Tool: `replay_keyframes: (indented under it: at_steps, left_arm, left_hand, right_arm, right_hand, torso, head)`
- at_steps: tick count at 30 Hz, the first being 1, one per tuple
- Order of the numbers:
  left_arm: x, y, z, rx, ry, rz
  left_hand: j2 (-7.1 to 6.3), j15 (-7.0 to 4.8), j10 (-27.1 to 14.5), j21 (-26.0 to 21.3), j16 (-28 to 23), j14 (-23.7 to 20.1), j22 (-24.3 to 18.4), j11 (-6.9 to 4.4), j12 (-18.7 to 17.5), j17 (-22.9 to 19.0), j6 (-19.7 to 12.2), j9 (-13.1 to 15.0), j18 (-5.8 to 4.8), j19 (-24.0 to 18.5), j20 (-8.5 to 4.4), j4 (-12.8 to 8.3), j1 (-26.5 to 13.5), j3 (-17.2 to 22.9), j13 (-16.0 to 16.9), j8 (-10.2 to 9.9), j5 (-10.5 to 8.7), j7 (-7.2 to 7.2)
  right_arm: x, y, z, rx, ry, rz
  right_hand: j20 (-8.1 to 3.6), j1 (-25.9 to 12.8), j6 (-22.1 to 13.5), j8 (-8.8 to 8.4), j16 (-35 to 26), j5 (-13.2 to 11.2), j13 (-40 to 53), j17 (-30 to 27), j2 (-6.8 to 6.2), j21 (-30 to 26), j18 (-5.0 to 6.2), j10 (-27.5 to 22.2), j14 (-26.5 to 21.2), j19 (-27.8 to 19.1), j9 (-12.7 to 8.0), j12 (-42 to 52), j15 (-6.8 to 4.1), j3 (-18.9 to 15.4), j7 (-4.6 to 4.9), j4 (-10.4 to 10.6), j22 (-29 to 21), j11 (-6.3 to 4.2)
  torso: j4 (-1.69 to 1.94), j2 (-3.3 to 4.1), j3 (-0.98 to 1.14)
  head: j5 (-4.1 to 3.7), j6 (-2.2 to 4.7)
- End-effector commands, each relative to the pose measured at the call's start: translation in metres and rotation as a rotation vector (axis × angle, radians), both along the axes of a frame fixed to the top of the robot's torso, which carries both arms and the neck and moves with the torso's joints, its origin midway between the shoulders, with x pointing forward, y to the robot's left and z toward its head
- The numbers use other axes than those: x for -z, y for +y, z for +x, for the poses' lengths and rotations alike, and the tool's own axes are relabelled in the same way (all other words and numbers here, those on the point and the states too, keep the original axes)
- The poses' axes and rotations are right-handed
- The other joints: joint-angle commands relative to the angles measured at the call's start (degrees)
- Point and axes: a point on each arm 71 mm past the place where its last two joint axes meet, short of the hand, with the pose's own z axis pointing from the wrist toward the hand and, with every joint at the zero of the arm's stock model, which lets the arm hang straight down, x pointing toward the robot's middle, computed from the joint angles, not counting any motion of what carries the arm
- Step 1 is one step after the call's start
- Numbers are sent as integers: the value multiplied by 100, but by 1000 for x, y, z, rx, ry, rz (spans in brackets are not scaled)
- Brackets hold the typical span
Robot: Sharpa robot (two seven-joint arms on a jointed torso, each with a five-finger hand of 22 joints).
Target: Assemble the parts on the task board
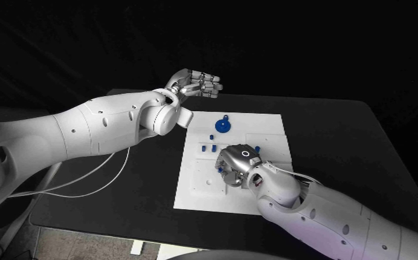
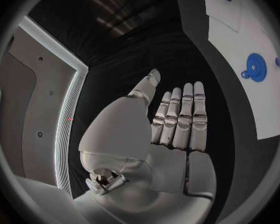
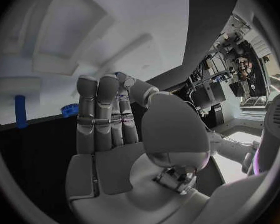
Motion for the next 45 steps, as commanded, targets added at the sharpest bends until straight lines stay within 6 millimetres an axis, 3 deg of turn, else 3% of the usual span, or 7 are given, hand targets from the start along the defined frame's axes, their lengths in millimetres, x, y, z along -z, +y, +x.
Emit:
replay_keyframes:
  at_steps: [1,9,15,19,26,39,45]
  left_arm:
    - [-2,-3,0,16,-5,-12]
    - [-2,-3,0,15,-5,-12]
    - [-1,-3,0,15,-4,-12]
    - [-1,-3,0,15,-4,-12]
    - [-1,-2,0,16,-2,-12]
    - [-1,-1,0,16,0,-11]
    - [-1,1,-1,16,1,-11]
  left_hand:
    - [31,0,-43,27,-22,-59,-5,-14,28,-4,-35,-4,39,33,20,-11,-33,-9,2,5,-30,-7]
    - [31,0,-43,27,-22,-59,-5,-14,28,-4,-35,-4,39,33,20,-11,-33,-9,2,5,-30,-7]
    - [38,2,-49,38,-22,-64,-28,-12,28,-3,-40,-4,44,35,23,-4,-32,-27,2,5,-31,-5]
    - [38,2,-49,38,-22,-64,-28,-12,28,-3,-40,-4,44,35,23,-4,-32,-27,2,5,-31,-5]
    - [38,2,-49,38,-22,-64,-28,-12,28,-3,-40,-4,44,35,23,-4,-32,-27,2,5,-31,-5]
    - [41,2,-48,47,-22,-62,-44,-12,28,-3,-40,-4,46,38,23,3,-32,-34,2,5,-36,-7]
    - [41,2,-48,47,-22,-62,-44,-12,28,-3,-40,-4,46,38,23,3,-32,-34,2,5,-36,-7]
  right_arm:
    - [4,2,-2,-8,9,-30]
    - [9,4,-4,-16,25,-38]
    - [10,3,-3,-13,39,-5]
    - [8,1,-3,-5,31,27]
    - [1,-2,-7,-1,21,70]
    - [-33,-26,1,70,-36,155]
    - [-61,-50,17,127,-76,194]
  right_hand:
    - [10,-20,31,31,32,43,-7,-7,50,-28,53,34,-6,35,8,15,-28,21,2,-6,8,11]
    - [32,-24,-56,26,24,47,-11,-49,45,-132,54,-68,-9,28,-2,13,1,29,30,-12,29,43]
    - [128,-186,-658,17,20,121,-29,-88,-124,-385,89,-700,-20,16,-33,10,115,-249,181,108,-47,220]
    - [214,-182,-1019,23,-49,138,-27,-167,-346,-862,198,-1304,-32,11,-29,19,194,-627,155,154,-287,357]
    - [324,231,-1122,16,-26,202,-36,-277,-308,-1179,325,-1757,-17,168,-33,11,273,-1491,132,331,-546,464]
    - [303,242,-1084,21,10,141,-35,-312,-391,-1194,320,-1612,-23,211,-31,7,247,-1293,131,408,-520,428]
    - [258,134,-981,17,28,163,-33,-304,-480,-1165,274,-1379,-33,180,-31,8,212,-785,197,362,-419,381]
  torso:
    - [-3,0,-2]
    - [-1,0,-3]
    - [-5,-2,-2]
    - [-5,-2,-2]
    - [-4,-2,6]
    - [-10,-3,5]
    - [-22,-6,3]
  head:
    - [2,-4]
    - [-1,-8]
    - [-2,-11]
    - [-2,-11]
    - [-2,-2]
    - [-46,56]
    - [-83,87]
